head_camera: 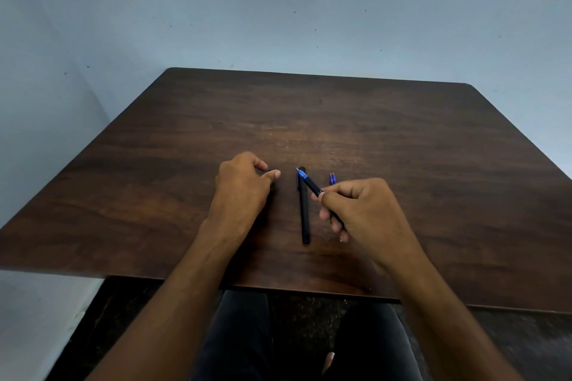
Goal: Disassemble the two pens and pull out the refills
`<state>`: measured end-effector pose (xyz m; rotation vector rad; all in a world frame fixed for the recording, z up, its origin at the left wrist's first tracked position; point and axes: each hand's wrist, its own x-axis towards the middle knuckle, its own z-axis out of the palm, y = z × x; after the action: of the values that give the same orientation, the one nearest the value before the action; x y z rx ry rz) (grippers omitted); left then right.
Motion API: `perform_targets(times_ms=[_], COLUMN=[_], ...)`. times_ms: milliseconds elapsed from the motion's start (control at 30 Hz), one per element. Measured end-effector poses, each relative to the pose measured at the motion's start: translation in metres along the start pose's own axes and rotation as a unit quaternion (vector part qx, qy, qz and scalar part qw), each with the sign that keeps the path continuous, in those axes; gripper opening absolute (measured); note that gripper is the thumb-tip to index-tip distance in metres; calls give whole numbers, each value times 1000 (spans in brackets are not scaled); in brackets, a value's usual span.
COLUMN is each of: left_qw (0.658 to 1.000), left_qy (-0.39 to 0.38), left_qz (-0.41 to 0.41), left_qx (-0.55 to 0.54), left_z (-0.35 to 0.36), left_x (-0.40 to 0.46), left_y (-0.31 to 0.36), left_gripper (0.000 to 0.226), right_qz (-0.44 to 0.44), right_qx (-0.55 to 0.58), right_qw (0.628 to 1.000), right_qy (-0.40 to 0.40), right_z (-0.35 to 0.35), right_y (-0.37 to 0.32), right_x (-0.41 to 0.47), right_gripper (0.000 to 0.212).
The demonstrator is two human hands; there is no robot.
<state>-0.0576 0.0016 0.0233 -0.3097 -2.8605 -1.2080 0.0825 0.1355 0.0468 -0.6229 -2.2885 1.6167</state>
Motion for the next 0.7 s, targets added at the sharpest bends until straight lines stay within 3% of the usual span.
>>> perform_targets(times_ms=[100, 200, 333, 400, 533, 700], left_qw=[998, 981, 894, 864, 827, 803], left_qy=[33, 37, -117, -165, -186, -204], left_qz=[38, 81, 13, -10, -37, -59], left_qx=[-45, -174, -432, -476, -529, -557], left_z=[-6, -10, -14, -16, -16, -14], left_x=[-9, -29, -53, -55, -54, -52], left_y=[2, 7, 14, 17, 22, 24], left_gripper=[20, 13, 19, 21, 23, 22], right_qz=[-1, -8, -11, -18, -14, -6], right_qx=[18, 64, 132, 132, 141, 143], right_qw=[1000, 997, 989, 989, 986, 983], right_qy=[-6, -29, -64, -71, -86, -115], right_z=[1, 0, -1, -1, -1, -3], right_y=[0, -3, -7, -7, -6, -2], right_x=[-1, -2, -2, 0, 2, 5], right_gripper=[24, 21, 19, 20, 21, 23])
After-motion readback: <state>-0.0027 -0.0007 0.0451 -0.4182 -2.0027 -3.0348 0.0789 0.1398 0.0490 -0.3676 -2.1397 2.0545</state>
